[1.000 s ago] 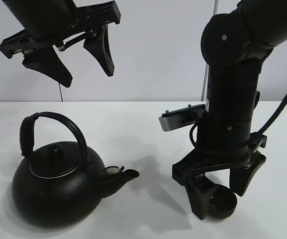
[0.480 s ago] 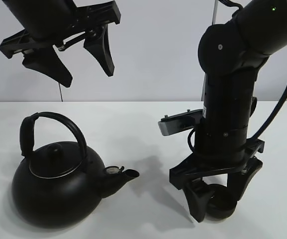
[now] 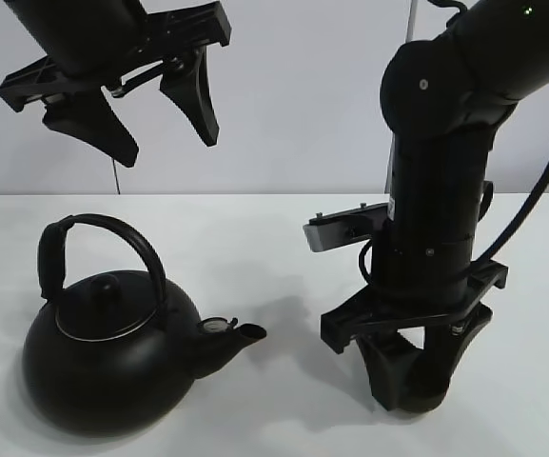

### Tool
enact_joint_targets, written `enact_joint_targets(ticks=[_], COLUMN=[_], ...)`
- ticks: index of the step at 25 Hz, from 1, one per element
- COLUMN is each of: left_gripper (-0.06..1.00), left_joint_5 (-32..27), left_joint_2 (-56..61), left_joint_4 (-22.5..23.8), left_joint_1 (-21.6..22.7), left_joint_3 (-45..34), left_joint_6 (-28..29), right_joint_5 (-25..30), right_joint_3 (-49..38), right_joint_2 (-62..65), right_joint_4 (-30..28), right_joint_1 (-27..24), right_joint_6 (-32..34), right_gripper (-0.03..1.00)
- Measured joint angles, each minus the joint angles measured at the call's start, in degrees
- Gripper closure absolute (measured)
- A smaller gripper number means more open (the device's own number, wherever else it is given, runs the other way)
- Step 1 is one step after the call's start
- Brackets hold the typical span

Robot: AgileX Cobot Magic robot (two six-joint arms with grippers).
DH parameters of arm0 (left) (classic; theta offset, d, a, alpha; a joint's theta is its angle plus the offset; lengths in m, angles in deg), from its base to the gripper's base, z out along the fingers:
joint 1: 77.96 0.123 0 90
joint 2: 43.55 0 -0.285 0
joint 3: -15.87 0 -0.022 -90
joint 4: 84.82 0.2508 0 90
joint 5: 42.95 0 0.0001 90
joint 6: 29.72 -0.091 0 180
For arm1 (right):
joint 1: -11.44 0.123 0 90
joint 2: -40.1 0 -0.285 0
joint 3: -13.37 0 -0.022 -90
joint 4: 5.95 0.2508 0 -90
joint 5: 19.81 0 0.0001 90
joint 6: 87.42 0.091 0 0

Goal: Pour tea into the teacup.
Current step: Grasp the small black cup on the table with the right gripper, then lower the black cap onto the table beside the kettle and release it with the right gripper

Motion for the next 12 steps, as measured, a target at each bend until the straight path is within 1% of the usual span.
enact_joint_targets(ticks=[6, 9, 12], left_gripper=[0.42, 0.42, 0.42], left_joint_5=[0.0, 0.0, 0.0], left_joint_2=[0.0, 0.0, 0.0], left_joint_4=[0.0, 0.0, 0.0], left_joint_1=[0.0, 0.0, 0.0], left_joint_3=[0.0, 0.0, 0.0], left_joint_6=[0.0, 0.0, 0.0], right_joint_5=[0.9, 0.8, -0.9], right_joint_3=[2.0, 3.9, 5.3], right_joint_2=[3.6, 4.1, 4.1], right_joint_4=[1.2, 3.9, 6.7], right_joint_1=[0.0, 0.0, 0.0], right_joint_6=[0.5, 0.5, 0.5], right_gripper=[0.57, 0.57, 0.57])
